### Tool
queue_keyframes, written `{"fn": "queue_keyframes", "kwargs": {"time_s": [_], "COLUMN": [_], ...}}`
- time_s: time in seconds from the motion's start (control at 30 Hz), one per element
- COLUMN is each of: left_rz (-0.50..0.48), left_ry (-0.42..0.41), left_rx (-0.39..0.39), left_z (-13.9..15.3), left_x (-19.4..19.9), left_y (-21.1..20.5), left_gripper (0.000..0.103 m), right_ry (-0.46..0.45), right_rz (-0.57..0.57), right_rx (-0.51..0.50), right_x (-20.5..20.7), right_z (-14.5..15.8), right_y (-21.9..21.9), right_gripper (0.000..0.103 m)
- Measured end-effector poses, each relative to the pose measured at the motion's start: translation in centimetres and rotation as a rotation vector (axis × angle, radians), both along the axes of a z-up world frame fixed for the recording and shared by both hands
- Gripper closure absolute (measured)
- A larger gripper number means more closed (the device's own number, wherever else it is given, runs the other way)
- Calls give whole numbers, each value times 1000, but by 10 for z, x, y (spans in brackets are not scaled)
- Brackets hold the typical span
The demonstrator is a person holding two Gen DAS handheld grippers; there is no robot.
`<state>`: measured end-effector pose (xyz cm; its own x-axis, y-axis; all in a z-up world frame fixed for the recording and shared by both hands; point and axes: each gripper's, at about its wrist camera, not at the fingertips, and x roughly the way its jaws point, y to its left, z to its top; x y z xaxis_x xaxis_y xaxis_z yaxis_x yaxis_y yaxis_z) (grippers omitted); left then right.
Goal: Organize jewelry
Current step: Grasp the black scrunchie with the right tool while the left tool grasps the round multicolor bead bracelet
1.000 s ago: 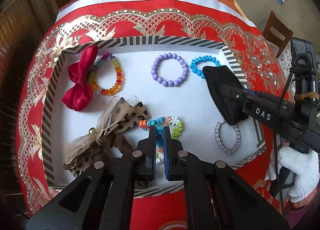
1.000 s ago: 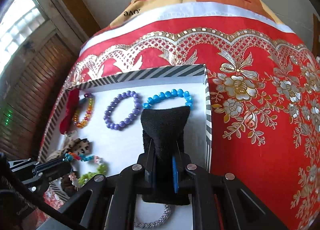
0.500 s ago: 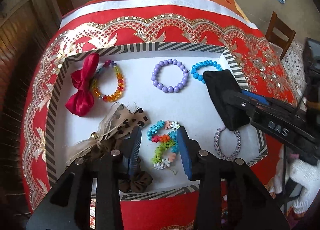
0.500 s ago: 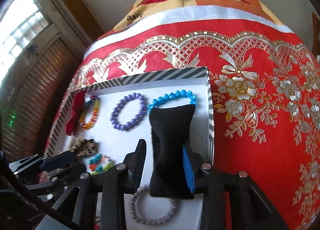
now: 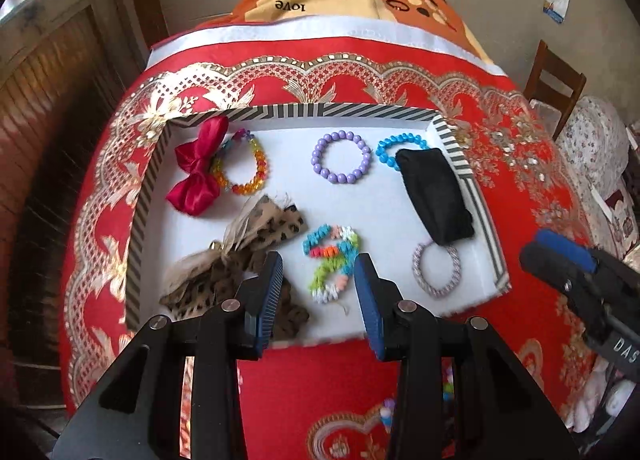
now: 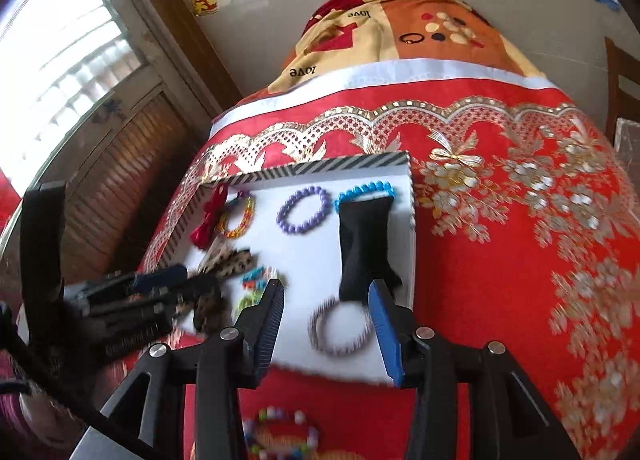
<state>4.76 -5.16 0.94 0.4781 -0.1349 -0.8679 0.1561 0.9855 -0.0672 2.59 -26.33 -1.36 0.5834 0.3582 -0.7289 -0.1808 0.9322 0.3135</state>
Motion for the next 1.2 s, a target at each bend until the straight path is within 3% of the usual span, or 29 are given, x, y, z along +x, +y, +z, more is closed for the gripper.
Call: {"fn": "queue_keyframes", "kwargs": {"time_s": [0.3,0.53,0.73,0.9,1.2], "left_rz": [-16,-17,-1,2,-50], "left_ry": [45,103,128,133,159], "left_rx": [-31,-46,-45,-55,-48], "left_z": [-1,-19,-26,-27,-44], "left_x": [-51,-89,-106,-112,-102], "left_y": [2,-1,1,1,-18], "left_gripper": [66,66,66,66,60], "right_ry": [59,109,94,82,130], "right_rz": [-18,50,134,155,51], "right_rx": [-40,-40,-90,-174,-171], "right_x": [-70,-109,-113,-113,-132], "right_z": [-25,-60,-77,-90,-86], "right_y": [-23,-10,21,31,-22], "right_gripper": [61,61,71,92,94]}}
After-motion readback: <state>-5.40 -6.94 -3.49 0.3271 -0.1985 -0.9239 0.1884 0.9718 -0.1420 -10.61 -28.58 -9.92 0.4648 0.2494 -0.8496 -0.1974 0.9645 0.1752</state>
